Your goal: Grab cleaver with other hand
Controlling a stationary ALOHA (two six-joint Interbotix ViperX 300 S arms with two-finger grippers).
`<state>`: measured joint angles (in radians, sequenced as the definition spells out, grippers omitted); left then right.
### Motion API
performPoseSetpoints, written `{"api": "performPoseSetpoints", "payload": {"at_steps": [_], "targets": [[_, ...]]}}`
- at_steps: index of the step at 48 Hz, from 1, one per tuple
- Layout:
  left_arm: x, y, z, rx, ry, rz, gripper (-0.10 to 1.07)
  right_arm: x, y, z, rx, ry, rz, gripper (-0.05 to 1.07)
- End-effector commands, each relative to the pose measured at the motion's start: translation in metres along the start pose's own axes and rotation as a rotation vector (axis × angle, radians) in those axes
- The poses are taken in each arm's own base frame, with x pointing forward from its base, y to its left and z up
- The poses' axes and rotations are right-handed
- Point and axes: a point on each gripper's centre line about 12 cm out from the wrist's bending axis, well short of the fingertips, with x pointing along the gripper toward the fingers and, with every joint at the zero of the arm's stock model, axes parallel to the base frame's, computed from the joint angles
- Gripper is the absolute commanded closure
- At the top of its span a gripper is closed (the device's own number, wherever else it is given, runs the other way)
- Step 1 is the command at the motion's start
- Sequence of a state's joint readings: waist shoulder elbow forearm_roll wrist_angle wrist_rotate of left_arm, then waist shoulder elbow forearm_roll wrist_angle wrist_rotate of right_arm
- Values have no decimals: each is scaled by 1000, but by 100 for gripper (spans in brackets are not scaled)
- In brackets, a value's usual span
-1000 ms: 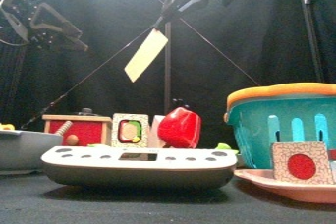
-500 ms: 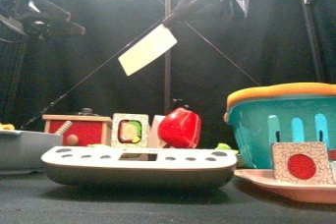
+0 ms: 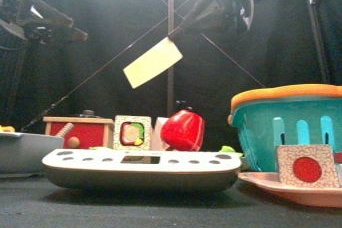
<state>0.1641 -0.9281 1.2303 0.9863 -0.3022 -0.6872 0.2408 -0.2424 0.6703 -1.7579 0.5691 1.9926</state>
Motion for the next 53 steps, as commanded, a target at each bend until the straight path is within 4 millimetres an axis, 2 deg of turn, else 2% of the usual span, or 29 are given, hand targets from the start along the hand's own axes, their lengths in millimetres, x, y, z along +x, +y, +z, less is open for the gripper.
{"api": "performPoseSetpoints", "payload": {"at_steps": [1,8,17,31,53], "targets": [[4,1,3,11,-6,-1,7,-4,1,17,28,-55,15,54],[10,-2,0,26,-1,-30,7,-7,9,25,-12,-106,52,54],[17,-6,7,52,-37,-71,7,-10,22,32,-59,-150,84,54],[23,5,21,-71,-100,-13,7,-22,44,38,-144,-231,128,54],[39,2,27,-84,-218,-55,7,-21,44,39,-160,-257,104,54]]}}
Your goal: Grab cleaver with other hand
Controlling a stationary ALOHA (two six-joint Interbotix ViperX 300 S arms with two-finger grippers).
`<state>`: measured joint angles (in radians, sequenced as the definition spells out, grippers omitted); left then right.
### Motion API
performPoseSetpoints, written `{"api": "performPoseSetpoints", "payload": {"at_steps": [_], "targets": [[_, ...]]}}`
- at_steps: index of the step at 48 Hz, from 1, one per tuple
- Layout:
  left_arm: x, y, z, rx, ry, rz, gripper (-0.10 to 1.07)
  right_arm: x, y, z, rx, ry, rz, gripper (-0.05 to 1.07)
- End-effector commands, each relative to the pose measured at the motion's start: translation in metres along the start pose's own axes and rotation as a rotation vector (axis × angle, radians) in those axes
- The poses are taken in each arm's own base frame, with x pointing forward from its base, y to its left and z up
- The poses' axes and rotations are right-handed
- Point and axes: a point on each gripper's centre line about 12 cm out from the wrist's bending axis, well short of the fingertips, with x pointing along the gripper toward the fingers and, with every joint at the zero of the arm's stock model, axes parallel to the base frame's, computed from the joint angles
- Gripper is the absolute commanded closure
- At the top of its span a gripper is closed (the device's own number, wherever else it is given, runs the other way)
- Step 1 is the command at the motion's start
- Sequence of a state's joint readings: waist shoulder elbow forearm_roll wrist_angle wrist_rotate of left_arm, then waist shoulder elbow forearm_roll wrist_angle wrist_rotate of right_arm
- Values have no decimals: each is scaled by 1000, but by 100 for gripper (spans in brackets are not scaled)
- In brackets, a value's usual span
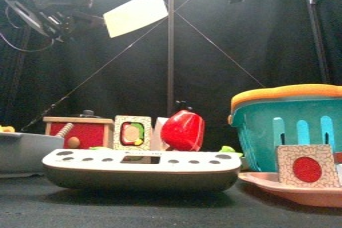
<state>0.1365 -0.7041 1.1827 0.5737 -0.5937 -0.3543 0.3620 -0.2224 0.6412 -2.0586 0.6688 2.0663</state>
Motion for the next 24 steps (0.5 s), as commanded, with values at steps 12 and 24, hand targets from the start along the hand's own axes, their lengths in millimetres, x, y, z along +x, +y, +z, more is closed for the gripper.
{"api": "performPoseSetpoints", "payload": {"at_steps": [12,24], "targets": [[16,3,6,41,-27,-17,8,0,-5,18,35,-52,-22,54],[23,7,4,27,-61,-17,8,0,-6,16,52,-53,-23,54]]}}
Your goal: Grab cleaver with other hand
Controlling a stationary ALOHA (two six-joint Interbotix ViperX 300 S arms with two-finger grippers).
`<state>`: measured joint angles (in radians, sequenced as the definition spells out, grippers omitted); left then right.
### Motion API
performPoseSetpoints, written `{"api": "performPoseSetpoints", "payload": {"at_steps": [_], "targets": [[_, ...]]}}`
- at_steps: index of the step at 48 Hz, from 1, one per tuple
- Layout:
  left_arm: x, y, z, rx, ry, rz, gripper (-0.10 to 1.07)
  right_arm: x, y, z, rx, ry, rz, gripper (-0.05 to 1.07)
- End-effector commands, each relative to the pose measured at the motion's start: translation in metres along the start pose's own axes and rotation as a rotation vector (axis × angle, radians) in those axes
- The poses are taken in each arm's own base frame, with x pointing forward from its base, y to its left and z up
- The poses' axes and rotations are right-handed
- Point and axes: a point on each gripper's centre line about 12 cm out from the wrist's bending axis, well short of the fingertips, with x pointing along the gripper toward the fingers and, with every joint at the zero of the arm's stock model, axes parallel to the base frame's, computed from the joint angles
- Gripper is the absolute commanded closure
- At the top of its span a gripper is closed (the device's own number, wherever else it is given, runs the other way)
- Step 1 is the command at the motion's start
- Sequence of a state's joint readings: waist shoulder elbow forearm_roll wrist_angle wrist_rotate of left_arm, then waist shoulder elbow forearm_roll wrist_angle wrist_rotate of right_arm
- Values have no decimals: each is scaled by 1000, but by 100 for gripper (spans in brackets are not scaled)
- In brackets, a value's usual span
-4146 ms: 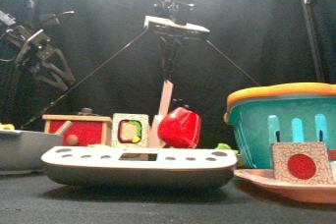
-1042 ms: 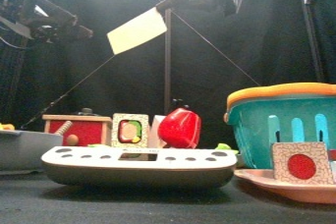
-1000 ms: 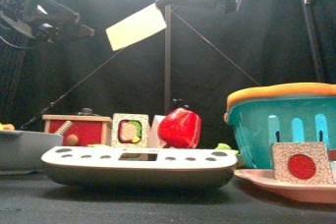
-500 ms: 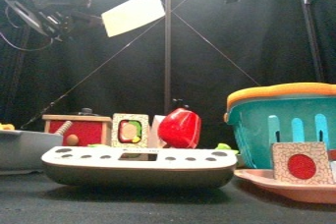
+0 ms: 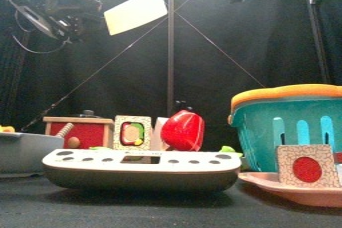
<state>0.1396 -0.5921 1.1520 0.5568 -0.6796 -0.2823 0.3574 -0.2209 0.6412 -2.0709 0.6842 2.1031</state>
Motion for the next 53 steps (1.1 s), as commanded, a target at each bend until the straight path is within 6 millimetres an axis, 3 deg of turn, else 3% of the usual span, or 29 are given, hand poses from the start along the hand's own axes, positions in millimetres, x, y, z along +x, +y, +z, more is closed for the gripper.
{"api": "performPoseSetpoints", "payload": {"at_steps": [1,18,36,53], "targets": [[6,6,10,-7,-55,11,8,0,-3,15,26,-39,-9,54],[16,12,3,-20,-56,8,9,0,-3,15,27,-38,-9,54],[18,12,-5,20,-40,5,30,-1,-2,13,24,-34,-7,54],[15,9,-6,41,-39,-14,35,-1,-3,12,29,-30,-10,54]]}}
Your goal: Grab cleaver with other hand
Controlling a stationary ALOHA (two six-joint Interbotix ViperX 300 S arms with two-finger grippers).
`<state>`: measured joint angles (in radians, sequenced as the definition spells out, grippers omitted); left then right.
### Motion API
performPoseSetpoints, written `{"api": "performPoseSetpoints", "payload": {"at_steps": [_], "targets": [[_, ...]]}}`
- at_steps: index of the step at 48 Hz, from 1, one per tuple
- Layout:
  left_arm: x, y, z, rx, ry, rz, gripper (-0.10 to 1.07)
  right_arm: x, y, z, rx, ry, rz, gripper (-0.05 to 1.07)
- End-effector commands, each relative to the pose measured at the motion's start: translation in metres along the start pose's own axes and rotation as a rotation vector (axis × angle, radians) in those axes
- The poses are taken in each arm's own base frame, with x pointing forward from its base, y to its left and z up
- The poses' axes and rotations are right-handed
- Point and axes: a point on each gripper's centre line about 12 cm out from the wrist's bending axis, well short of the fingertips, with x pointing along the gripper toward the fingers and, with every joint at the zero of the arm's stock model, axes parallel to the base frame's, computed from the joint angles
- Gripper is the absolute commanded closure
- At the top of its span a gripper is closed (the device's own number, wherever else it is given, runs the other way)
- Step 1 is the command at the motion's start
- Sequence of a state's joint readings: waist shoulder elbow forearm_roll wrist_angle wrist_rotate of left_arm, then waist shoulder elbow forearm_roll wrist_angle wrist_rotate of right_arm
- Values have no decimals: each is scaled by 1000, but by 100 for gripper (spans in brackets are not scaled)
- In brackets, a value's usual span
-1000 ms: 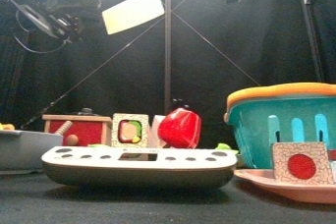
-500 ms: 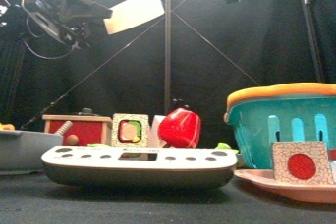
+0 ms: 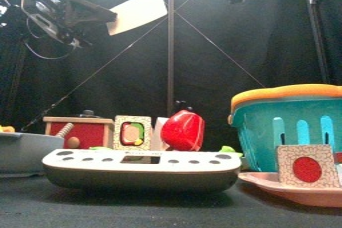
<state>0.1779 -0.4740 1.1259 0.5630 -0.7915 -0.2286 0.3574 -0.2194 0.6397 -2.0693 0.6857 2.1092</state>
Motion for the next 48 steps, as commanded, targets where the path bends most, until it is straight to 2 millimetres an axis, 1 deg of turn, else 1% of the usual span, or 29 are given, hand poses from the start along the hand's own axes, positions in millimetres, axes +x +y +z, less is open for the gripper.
{"api": "performPoseSetpoints", "payload": {"at_steps": [1,6,13,19,28,34,38,48], "targets": [[0,1,6,15,-26,-3,36,-1,-3,12,21,-31,-8,54],[-2,0,9,17,-44,-5,40,-1,-3,12,21,-31,-8,54],[-5,-1,10,18,-51,-6,53,-1,-3,11,22,-28,-9,54],[-5,-1,10,18,-51,-6,61,-1,-2,10,17,-25,-5,54],[-5,-1,10,19,-51,-7,62,2,-1,7,11,-15,-7,54],[-4,-1,10,16,-50,-6,62,3,-1,6,19,-10,-11,51],[-5,-1,10,18,-51,-7,62,3,-1,5,30,-4,-15,45],[-5,-1,10,18,-50,-7,62,3,-3,3,50,13,-26,18]]}}
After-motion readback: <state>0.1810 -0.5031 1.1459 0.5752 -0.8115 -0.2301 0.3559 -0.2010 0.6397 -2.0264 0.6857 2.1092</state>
